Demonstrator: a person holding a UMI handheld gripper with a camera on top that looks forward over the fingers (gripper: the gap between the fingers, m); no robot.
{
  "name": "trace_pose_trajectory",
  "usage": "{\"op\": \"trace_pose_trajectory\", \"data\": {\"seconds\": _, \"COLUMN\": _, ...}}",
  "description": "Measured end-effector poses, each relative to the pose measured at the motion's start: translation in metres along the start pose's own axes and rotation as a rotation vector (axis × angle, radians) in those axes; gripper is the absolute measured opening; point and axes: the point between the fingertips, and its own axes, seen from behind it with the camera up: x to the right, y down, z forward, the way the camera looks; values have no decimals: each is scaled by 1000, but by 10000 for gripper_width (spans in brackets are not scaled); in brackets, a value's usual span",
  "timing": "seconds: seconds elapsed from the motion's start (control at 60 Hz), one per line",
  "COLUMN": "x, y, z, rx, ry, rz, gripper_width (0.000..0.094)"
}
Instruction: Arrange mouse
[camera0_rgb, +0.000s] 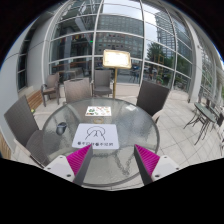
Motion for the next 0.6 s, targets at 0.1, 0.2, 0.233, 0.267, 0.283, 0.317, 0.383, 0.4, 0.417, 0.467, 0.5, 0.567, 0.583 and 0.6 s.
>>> {"op": "trace_pose_trajectory", "data": {"seconds": 0.1, "x": -15, "y": 17, "z": 13, "rx": -30, "ry": -20, "rz": 2, "gripper_width": 835}}
{"op": "trace_pose_trajectory", "data": {"seconds": 0.2, "x": -40, "y": 47, "z": 32, "rx": -77, "ry": -28, "rz": 3, "gripper_width": 832}}
{"op": "trace_pose_trajectory", "data": {"seconds": 0.233, "x": -48, "y": 59, "z": 39, "rx": -98, "ry": -34, "rz": 1, "gripper_width": 825}}
{"op": "trace_pose_trajectory", "data": {"seconds": 0.267, "x": -60, "y": 71, "z": 46, "rx": -121, "ry": -40, "rz": -3, "gripper_width": 826}}
{"op": "trace_pose_trajectory", "data": {"seconds": 0.283, "x": -56, "y": 80, "z": 46, "rx": -133, "ry": -48, "rz": -5, "gripper_width": 824}}
{"op": "trace_pose_trajectory", "data": {"seconds": 0.317, "x": -76, "y": 91, "z": 54, "rx": -157, "ry": -58, "rz": -5, "gripper_width": 824}}
{"op": "trace_pose_trajectory", "data": {"seconds": 0.383, "x": -111, "y": 110, "z": 70, "rx": -198, "ry": -93, "rz": -6, "gripper_width": 825}}
{"op": "trace_pose_trajectory", "data": {"seconds": 0.4, "x": -128, "y": 117, "z": 75, "rx": -207, "ry": -101, "rz": -9, "gripper_width": 824}}
{"op": "trace_pose_trajectory", "data": {"seconds": 0.417, "x": -139, "y": 122, "z": 79, "rx": -219, "ry": -113, "rz": -14, "gripper_width": 826}}
{"op": "trace_pose_trajectory", "data": {"seconds": 0.467, "x": -164, "y": 131, "z": 93, "rx": -252, "ry": -145, "rz": -31, "gripper_width": 823}}
{"op": "trace_pose_trajectory", "data": {"seconds": 0.5, "x": -189, "y": 138, "z": 109, "rx": -268, "ry": -163, "rz": -40, "gripper_width": 824}}
{"op": "trace_pose_trajectory", "data": {"seconds": 0.567, "x": -228, "y": 141, "z": 132, "rx": -295, "ry": -197, "rz": -52, "gripper_width": 836}}
{"op": "trace_pose_trajectory", "data": {"seconds": 0.583, "x": -237, "y": 140, "z": 140, "rx": -299, "ry": -205, "rz": -53, "gripper_width": 837}}
{"op": "trace_pose_trajectory", "data": {"seconds": 0.6, "x": -247, "y": 140, "z": 151, "rx": -302, "ry": -213, "rz": -54, "gripper_width": 836}}
